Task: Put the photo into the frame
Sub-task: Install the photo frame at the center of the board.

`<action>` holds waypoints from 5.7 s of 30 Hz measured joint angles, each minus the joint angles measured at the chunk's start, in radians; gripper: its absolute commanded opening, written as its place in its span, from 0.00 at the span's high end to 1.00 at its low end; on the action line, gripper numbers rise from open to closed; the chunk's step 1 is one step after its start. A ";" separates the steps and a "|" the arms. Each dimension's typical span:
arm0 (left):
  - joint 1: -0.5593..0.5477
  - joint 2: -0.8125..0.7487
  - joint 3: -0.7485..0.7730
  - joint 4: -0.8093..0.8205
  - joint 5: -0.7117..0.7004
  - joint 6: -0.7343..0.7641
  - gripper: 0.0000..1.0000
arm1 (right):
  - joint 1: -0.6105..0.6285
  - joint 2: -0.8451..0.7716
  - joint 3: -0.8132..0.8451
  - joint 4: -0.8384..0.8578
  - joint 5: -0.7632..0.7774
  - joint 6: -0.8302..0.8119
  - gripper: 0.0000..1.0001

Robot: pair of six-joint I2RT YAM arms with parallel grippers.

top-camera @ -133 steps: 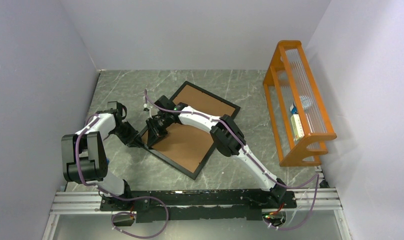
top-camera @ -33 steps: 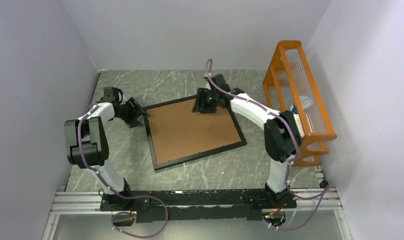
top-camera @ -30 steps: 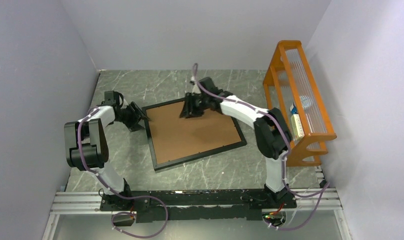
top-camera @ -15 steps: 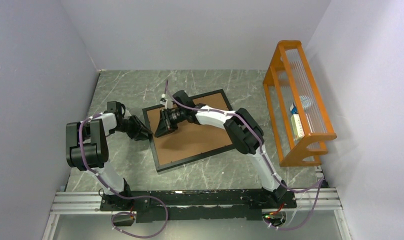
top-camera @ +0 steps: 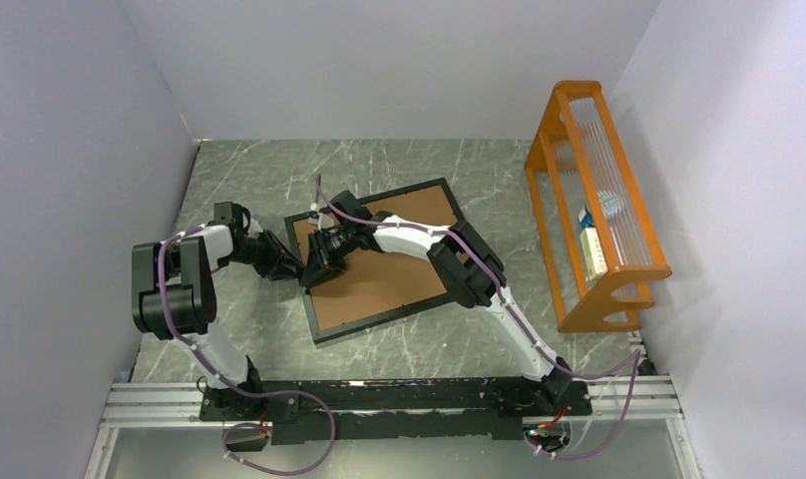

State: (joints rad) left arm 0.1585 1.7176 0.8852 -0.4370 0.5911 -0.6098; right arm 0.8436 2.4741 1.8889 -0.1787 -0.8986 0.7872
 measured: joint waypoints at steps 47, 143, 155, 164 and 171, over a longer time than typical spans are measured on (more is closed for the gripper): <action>0.000 0.000 0.000 -0.006 0.000 0.000 0.77 | 0.005 -0.045 -0.083 0.123 0.069 0.028 0.94; -0.010 -0.010 0.162 -0.176 -0.107 0.040 0.47 | 0.015 -0.389 -0.413 -0.307 0.094 -0.597 0.82; -0.010 0.000 0.116 -0.174 -0.083 0.069 0.52 | 0.041 -0.306 -0.375 -0.321 -0.023 -0.578 0.78; -0.010 0.008 0.116 -0.174 -0.072 0.072 0.54 | 0.048 -0.282 -0.369 -0.314 -0.020 -0.538 0.75; -0.010 0.013 0.116 -0.174 -0.072 0.073 0.54 | 0.048 -0.272 -0.360 -0.311 -0.016 -0.526 0.75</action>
State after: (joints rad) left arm 0.1490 1.7309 1.0012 -0.6109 0.5194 -0.5369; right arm 0.8917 2.2024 1.5291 -0.4896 -0.9142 0.2607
